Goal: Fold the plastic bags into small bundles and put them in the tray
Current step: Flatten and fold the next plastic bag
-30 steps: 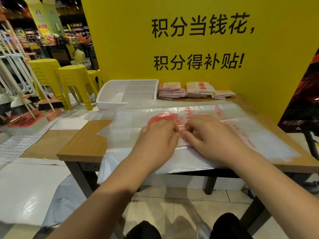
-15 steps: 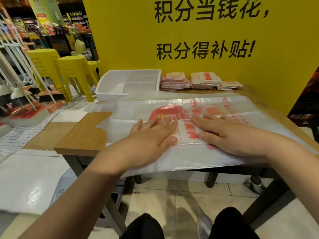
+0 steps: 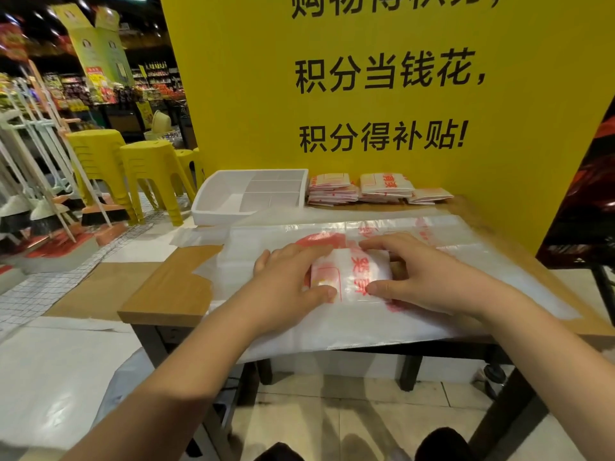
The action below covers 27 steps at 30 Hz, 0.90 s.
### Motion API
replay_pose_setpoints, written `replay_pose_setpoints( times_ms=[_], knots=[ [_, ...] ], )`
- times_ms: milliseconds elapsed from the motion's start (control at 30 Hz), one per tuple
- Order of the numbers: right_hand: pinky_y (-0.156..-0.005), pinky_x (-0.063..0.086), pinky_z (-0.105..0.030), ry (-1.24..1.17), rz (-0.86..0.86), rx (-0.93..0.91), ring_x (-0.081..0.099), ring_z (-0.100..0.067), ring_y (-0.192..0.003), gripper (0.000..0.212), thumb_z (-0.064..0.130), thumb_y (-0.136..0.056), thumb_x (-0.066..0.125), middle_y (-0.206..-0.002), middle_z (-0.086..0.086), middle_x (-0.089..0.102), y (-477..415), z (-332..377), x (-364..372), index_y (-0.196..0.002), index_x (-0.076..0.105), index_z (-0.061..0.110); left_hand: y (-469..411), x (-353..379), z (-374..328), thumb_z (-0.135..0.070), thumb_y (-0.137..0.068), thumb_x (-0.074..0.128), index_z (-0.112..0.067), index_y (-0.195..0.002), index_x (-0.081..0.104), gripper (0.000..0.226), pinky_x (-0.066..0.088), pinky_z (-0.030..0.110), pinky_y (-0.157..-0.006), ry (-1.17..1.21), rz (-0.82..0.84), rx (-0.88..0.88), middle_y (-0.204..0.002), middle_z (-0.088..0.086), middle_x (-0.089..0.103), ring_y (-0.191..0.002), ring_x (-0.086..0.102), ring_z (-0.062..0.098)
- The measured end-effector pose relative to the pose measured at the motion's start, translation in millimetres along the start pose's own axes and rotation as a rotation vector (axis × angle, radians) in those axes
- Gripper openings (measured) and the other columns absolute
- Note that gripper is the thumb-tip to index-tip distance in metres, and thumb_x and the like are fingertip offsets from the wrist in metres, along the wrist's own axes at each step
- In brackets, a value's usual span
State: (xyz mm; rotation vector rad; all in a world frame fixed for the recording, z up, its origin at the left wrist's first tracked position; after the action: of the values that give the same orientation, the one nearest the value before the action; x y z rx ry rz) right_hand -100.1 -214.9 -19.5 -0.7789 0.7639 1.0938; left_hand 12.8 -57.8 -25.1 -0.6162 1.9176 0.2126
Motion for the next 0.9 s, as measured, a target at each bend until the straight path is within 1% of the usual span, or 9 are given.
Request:
replay_pose_setpoints(
  times_ms=[133,200,267,367,433,533,667,800,900],
  knots=[
    [-0.072,0.061,-0.034,-0.303,-0.093,0.063,0.067,-0.011,-0.085,0.061,0.024,-0.083,0.080,-0.112,0.010,0.061,0,1,-4,-0.132,0.052,0.046,-6,-11,-4,-0.026,-0.095,0.065,-0.044,-0.136,0.048,0.048,0.051,0.015,-0.088,0.338,-0.116,0.000,-0.132,-0.011,0.049,-0.103,0.061,-0.001],
    [-0.065,0.063,-0.041,-0.514,-0.134,0.104,0.072,-0.016,-0.081,0.059,0.006,-0.084,0.077,-0.106,0.002,0.071,0,-1,-4,-0.127,0.056,0.040,-11,-13,-3,-0.017,-0.096,0.063,-0.040,-0.127,0.056,0.039,0.059,0.024,-0.078,0.585,-0.147,-0.062,-0.121,-0.008,0.060,-0.092,0.070,0.005],
    [-0.070,0.063,-0.044,-0.699,-0.184,0.152,0.074,-0.019,-0.087,0.062,-0.003,-0.083,0.074,-0.102,0.000,0.075,-3,-8,-6,-0.128,0.056,0.036,-18,-16,-6,-0.008,-0.096,0.063,-0.035,-0.120,0.062,0.036,0.062,0.034,-0.070,0.829,-0.172,-0.128,-0.110,-0.009,0.066,-0.083,0.074,0.013],
    [-0.081,0.062,-0.043,-0.886,-0.278,0.210,0.074,-0.020,-0.098,0.059,0.005,-0.083,0.077,-0.110,0.000,0.075,-10,-27,-17,-0.133,0.055,0.028,-39,-27,-16,-0.005,-0.092,0.067,-0.035,-0.112,0.066,0.035,0.060,0.055,-0.076,0.872,-0.229,-0.083,-0.104,-0.013,0.068,-0.088,0.073,0.031],
    [-0.079,0.062,-0.045,-1.028,-0.286,0.285,0.074,-0.026,-0.096,0.043,0.018,-0.088,0.074,-0.110,-0.005,0.075,-15,-42,-22,-0.128,0.060,0.023,-57,-31,-25,-0.006,-0.092,0.067,-0.032,-0.110,0.067,0.032,0.061,0.051,-0.078,0.899,-0.229,-0.056,-0.110,-0.009,0.067,-0.089,0.074,0.025],
    [-0.076,0.059,-0.039,-0.900,-0.315,0.326,0.074,-0.020,-0.090,0.033,0.028,-0.090,0.072,-0.102,-0.003,0.077,-23,-61,-39,-0.121,0.064,0.021,-90,-30,-34,-0.011,-0.092,0.069,-0.026,-0.108,0.068,0.022,0.062,0.034,-0.071,0.860,-0.246,-0.033,-0.114,-0.003,0.066,-0.082,0.072,0.010],
    [-0.055,0.058,-0.025,-0.945,-0.486,0.374,0.072,-0.012,-0.072,0.041,0.017,-0.084,0.078,-0.096,-0.009,0.076,-53,-93,-76,-0.120,0.058,0.013,-142,-26,-44,-0.019,-0.095,0.068,-0.015,-0.103,0.070,0.010,0.051,0.014,-0.056,0.857,-0.222,-0.035,-0.108,0.004,0.069,-0.059,0.067,0.001],
    [-0.049,0.055,-0.021,-0.912,-0.626,0.406,0.073,-0.014,-0.065,0.045,0.012,-0.082,0.081,-0.102,-0.013,0.070,-101,-127,-108,-0.119,0.055,0.012,-201,-26,-48,-0.038,-0.086,0.076,-0.030,-0.112,0.067,0.028,0.053,0.014,-0.061,0.586,-0.196,0.068,-0.117,-0.008,0.065,-0.090,0.069,0.002],
    [-0.053,0.056,-0.023,-0.809,-0.632,0.441,0.071,-0.019,-0.076,0.034,0.014,-0.083,0.080,-0.107,-0.012,0.067,-134,-148,-113,-0.109,0.058,0.011,-239,-14,-47,-0.030,-0.088,0.074,-0.032,-0.126,0.060,0.040,0.049,0.024,-0.084,0.232,-0.208,0.199,-0.130,-0.009,0.047,-0.109,0.056,0.005]
  ],
)
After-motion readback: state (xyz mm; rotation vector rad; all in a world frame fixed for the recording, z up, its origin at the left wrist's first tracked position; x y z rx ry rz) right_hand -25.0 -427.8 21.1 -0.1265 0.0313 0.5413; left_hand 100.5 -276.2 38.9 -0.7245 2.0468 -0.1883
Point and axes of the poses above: each hand's wrist, its own y-axis away from the middle knuckle, its own x-axis out of the palm, z = x × y, the point moved 7 cm from there along -y, towards the middle knuckle
